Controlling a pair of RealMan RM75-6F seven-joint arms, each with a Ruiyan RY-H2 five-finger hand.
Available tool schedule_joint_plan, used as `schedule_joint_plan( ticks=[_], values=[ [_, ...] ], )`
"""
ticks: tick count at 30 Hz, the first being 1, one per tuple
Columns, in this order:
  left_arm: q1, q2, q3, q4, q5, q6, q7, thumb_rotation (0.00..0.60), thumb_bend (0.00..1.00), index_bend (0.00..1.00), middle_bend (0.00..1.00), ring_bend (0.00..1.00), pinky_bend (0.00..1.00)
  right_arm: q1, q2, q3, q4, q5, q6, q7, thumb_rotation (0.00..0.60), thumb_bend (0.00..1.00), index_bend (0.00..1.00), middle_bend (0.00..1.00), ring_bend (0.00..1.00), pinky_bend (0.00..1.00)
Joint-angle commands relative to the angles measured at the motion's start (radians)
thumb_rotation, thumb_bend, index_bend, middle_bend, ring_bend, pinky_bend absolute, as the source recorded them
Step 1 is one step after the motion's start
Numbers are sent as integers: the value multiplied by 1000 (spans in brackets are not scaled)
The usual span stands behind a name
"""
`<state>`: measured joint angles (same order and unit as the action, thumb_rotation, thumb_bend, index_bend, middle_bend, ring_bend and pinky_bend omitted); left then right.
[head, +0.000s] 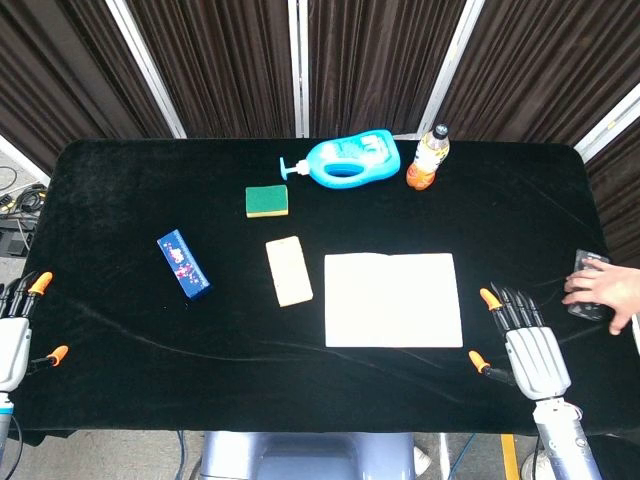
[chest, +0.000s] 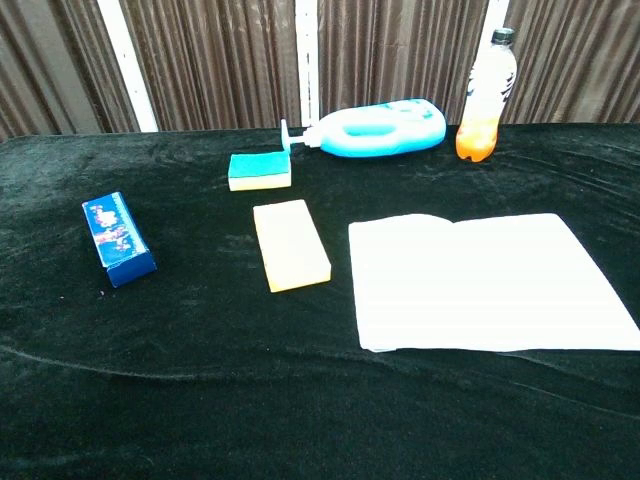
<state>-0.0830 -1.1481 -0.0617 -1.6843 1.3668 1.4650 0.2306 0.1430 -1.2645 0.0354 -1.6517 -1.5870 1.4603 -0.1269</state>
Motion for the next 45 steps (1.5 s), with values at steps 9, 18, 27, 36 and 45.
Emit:
schedule_joint_plan(
  ticks=[9,18,27,36,45],
  values=[
    [2,-3,-1,-4,-2,4,6,600,66,0,0,0,0,-3,4,-2,-3,-9,9,6,600,169,0,0,0,0],
    [0,-3,-2,-5,-2,2,10,600,68,0,0,0,0,-3,5,0,-3,-7,8,10,600,169,0,0,0,0],
    [1,0,-2,-4,-8,-1,5,600,73,0,0,0,0,4,-7,-3,0,-23,5,10,600,169,0,0,0,0],
    [6,10,-6,-14,-12,5,-8,600,76,0,0,0,0,48,-52,-9,-100,-64,-50,-57,600,169,0,0,0,0],
    [6,17,-11,-12,-22,1,-18,600,80,0,0,0,0,141,-203,46,-205,59,-206,-201,600,179,0,0,0,0]
  ],
)
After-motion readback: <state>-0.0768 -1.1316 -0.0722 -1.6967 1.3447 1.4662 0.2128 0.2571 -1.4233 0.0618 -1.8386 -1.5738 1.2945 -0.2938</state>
